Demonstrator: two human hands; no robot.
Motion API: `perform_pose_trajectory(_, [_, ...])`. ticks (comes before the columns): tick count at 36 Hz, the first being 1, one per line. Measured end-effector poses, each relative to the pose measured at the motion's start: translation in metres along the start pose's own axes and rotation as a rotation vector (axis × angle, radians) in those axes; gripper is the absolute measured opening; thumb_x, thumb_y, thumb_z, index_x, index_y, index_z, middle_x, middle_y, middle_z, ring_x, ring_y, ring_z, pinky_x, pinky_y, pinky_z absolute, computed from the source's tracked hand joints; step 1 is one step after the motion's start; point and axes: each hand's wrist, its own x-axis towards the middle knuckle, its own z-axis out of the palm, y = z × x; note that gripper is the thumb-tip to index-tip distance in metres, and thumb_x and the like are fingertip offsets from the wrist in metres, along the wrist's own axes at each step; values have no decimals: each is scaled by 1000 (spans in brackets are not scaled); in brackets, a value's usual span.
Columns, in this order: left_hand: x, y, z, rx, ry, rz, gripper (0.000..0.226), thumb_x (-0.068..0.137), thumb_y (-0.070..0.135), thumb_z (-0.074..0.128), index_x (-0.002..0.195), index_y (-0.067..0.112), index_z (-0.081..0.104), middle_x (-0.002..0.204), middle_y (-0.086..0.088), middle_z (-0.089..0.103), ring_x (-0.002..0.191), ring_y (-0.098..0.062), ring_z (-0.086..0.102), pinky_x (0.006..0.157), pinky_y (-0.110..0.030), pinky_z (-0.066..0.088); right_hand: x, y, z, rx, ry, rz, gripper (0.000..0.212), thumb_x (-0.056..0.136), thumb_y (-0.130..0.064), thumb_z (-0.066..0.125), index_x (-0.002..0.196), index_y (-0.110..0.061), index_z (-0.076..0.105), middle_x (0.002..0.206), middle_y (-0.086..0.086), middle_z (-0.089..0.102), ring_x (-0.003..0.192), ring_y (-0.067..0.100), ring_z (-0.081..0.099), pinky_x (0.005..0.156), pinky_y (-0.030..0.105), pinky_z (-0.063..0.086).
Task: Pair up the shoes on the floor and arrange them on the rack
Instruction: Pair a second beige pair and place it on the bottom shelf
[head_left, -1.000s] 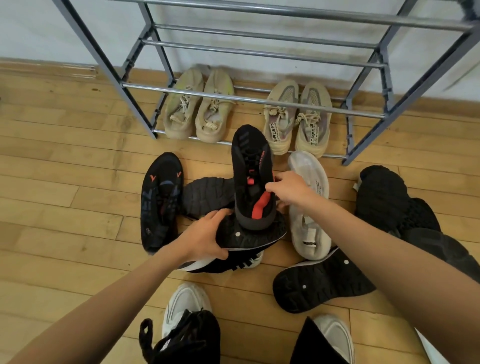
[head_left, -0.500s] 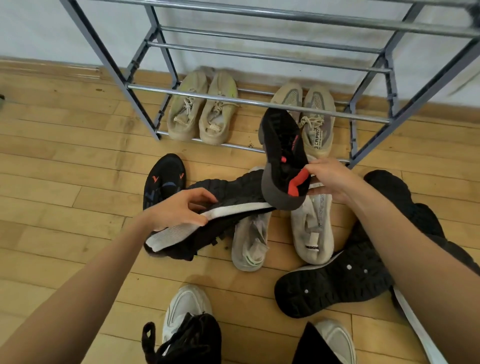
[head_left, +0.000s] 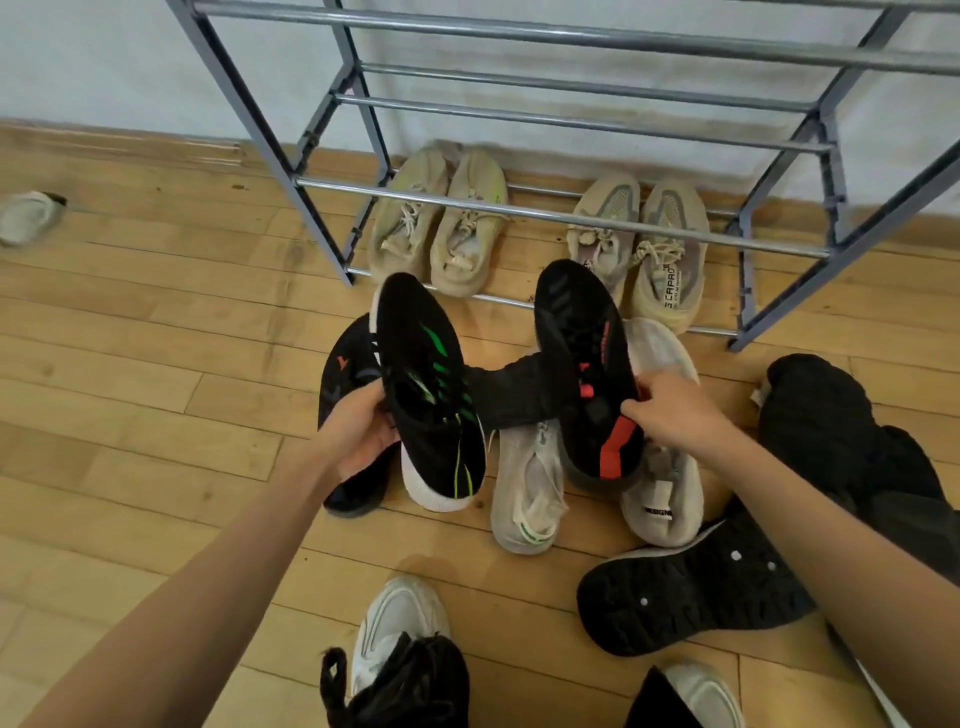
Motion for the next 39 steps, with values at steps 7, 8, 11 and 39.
perform_pose_trajectory(7, [-2,-17,21,-21,-97,-35,36,95,10,44,130,15,54,121,-17,63,104,-30,60,79,-38,52,-7,6,1,26,74,24,18,88,-15,49,97,-4,60,79,16,65,70,29,63,62,38,51])
perform_pose_trajectory(8, [-2,-18,26,-31,-123,-42,37,94,7,45,129,16,55,117,-16,64,100,-28,62,76,-37,53,-7,9,0,30,100,30,21,88,-16,49,99,-3,61,81,18,65,72,30,63,65,41,53])
perform_pose_trajectory(11, [-1,-18,45,21,-178,-50,41,92,-1,45,128,15,54,111,-9,67,94,-22,66,77,-32,56,-10,19,-10,-1,142,60,20,88,-18,49,103,-8,58,86,20,66,74,34,64,70,49,57])
perform_pose_trajectory(39, [-2,-22,25,179,267,42,52,76,-14,61,113,21,58,102,-1,71,95,-16,66,76,-33,56,20,-30,49,-534,111,-452,65,86,-28,60,141,-8,33,145,13,31,141,30,14,114,38,19])
